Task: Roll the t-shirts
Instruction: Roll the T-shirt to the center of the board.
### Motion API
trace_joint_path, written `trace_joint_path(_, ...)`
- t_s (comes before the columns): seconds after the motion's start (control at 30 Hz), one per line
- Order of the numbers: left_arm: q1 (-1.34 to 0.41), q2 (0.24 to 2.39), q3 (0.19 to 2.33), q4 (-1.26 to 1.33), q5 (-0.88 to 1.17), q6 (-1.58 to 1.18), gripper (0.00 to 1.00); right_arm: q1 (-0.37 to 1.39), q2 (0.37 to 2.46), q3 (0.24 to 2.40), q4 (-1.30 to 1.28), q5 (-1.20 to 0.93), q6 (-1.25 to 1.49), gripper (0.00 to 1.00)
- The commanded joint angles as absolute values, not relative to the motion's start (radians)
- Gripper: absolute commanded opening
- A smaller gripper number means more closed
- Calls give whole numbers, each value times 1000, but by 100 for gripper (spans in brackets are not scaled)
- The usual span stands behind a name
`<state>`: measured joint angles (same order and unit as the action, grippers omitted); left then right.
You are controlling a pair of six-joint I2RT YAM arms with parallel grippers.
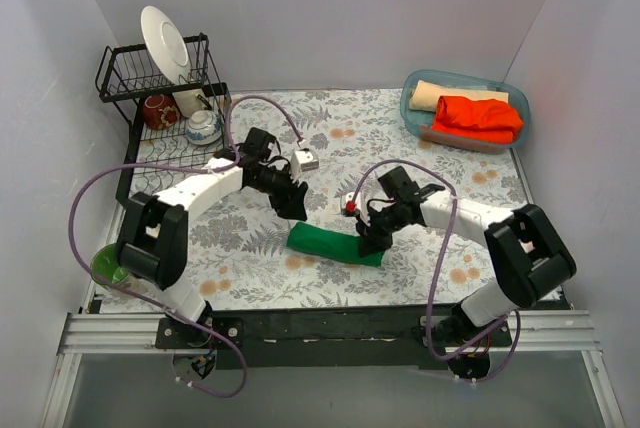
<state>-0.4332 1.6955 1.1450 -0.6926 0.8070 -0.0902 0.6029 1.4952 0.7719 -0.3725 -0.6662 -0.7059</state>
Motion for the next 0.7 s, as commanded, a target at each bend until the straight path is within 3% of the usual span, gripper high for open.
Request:
trace_joint_path(0.0,-460,1531,1117,-500,726,-147,50,542,1635,867,-592,-805,-781,1)
trace_joint_path(0.27,-762,1296,832,-227,526,58,62,420,1884,1020,-825,-956,-860,1)
trace_joint_path(0.67,-882,1425,673,96,420,241,65,341,2120,1173,-1115,-1094,-1005,1)
